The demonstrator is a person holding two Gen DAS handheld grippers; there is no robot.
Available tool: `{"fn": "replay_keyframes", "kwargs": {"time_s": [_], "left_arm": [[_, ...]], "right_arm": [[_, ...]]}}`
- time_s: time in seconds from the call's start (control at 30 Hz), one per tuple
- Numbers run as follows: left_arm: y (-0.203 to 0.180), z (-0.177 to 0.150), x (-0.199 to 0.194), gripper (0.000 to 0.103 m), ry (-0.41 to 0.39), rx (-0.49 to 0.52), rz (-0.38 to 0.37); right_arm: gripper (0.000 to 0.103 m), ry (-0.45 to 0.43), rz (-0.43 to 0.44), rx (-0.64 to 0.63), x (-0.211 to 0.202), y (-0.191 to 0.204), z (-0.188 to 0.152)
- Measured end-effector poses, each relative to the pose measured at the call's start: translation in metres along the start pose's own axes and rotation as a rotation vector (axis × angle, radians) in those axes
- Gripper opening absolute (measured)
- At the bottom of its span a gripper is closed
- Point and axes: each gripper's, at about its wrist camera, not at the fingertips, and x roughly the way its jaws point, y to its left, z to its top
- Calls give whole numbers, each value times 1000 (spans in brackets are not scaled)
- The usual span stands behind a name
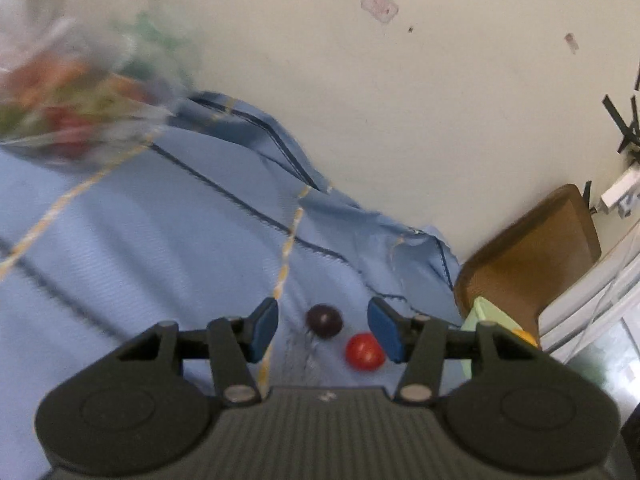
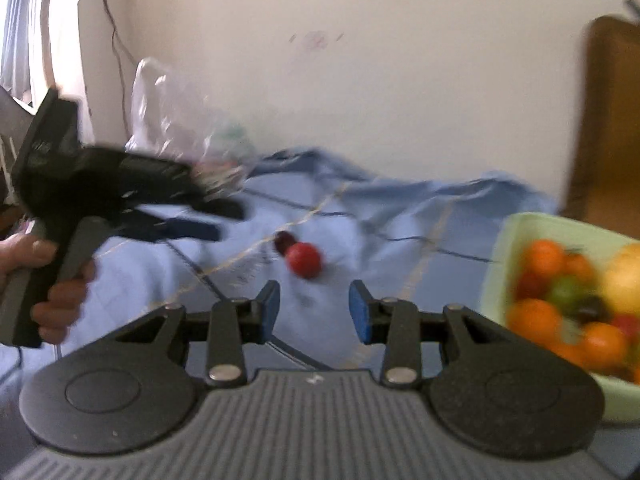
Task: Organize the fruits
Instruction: 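Move both open grippers back to the last two tomatoes, then grasp the dark tomato with the left gripper while the right gripper grasps the red tomato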
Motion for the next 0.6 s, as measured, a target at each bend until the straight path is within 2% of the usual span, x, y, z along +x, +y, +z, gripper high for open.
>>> {"fn": "replay_keyframes", "kwargs": {"time_s": [0.07,0.23,0.33,0.37,0.4,0.6], "left_arm": [[0,2,13,50,26,-9,-5],[-4,0,32,49,62,3,-10],[-9,-7,35,40,55,37,6],[-12,-9,35,34,48,53,21],[-11,-10,35,26,46,55,27],[-8,-20,30,24,43,-16,1]], "right_arm": [[46,22,-29,-23,18,1,9],[46,84,-37,-24,50,-4,15],[42,105,-35,-32,60,-6,12],[34,107,-19,-26,61,-7,12],[31,106,-12,-24,59,-6,12],[31,95,-32,-18,45,-4,5]]}}
